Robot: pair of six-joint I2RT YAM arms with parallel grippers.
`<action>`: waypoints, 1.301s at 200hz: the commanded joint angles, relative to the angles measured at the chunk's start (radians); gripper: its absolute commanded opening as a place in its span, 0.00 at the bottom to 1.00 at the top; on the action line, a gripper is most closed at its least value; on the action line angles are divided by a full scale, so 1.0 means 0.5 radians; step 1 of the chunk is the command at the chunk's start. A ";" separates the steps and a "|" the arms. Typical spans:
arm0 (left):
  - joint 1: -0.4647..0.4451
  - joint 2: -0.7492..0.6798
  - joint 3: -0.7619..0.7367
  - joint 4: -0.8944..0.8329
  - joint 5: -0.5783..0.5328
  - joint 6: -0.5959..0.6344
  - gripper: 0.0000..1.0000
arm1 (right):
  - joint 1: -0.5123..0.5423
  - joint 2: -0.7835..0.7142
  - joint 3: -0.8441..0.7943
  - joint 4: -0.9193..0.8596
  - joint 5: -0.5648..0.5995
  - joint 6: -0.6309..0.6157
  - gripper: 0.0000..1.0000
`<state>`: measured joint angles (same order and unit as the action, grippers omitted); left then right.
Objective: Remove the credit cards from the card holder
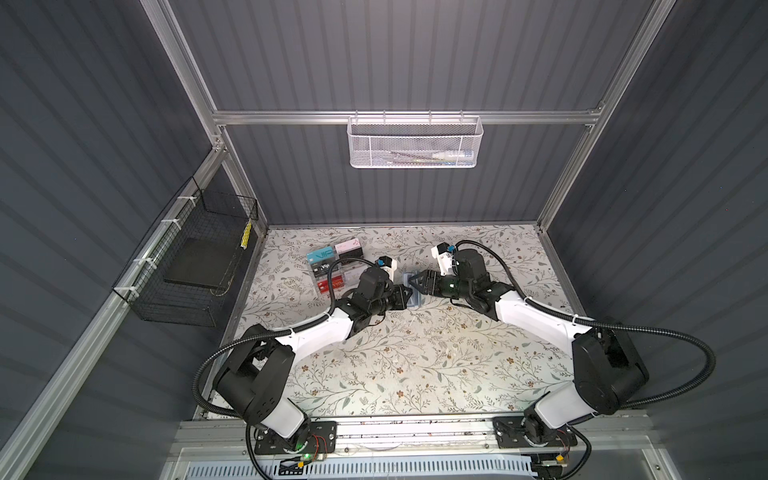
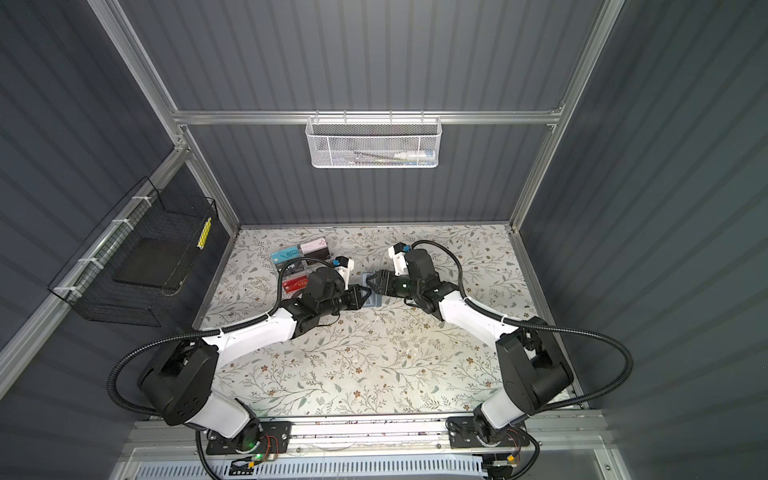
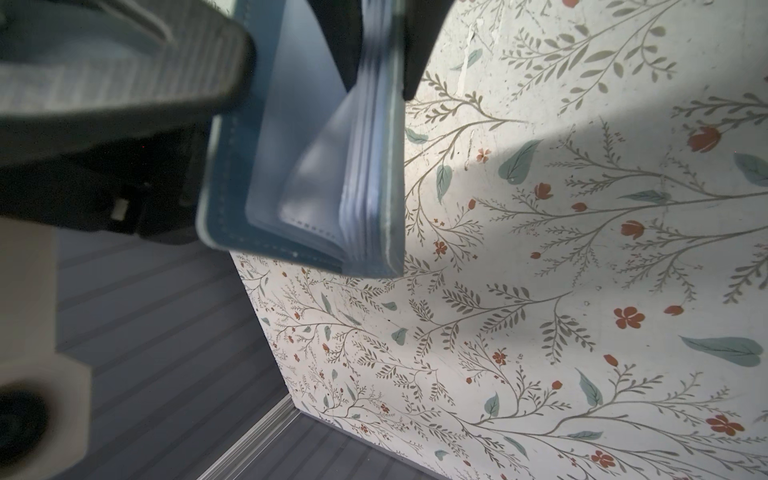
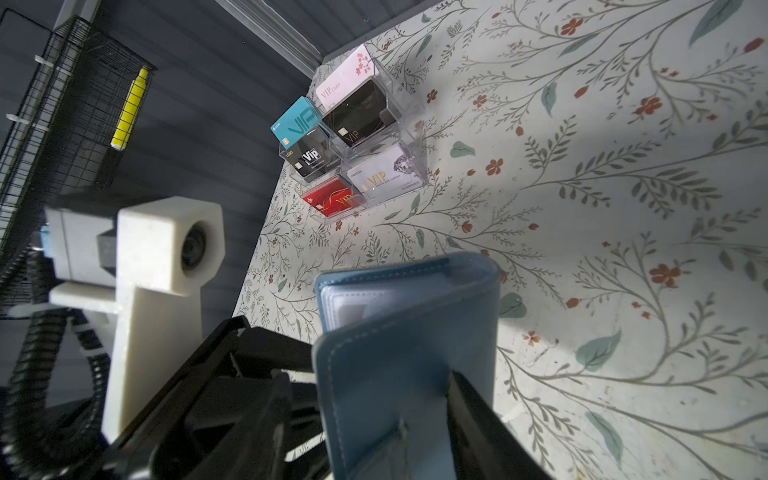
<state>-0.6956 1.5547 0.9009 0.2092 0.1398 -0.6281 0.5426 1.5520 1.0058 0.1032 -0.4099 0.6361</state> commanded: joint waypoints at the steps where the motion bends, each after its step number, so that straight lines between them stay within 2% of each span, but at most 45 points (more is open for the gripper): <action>1: -0.020 0.022 0.074 -0.029 -0.033 0.065 0.00 | 0.016 0.055 0.102 -0.112 0.116 -0.009 0.61; 112: -0.035 -0.035 0.046 -0.035 -0.047 0.064 0.00 | 0.077 0.185 0.265 -0.263 0.272 -0.030 0.54; 164: -0.035 -0.067 0.051 -0.056 -0.071 0.075 0.00 | 0.109 0.200 0.288 -0.370 0.378 -0.070 0.44; 260: -0.036 -0.121 0.025 -0.079 -0.096 0.087 0.02 | 0.113 0.197 0.253 -0.383 0.458 -0.082 0.00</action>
<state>-0.7067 1.5448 0.9024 0.1337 0.0952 -0.6083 0.5983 1.6428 1.1313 -0.0540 -0.2123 0.6167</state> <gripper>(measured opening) 0.159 0.535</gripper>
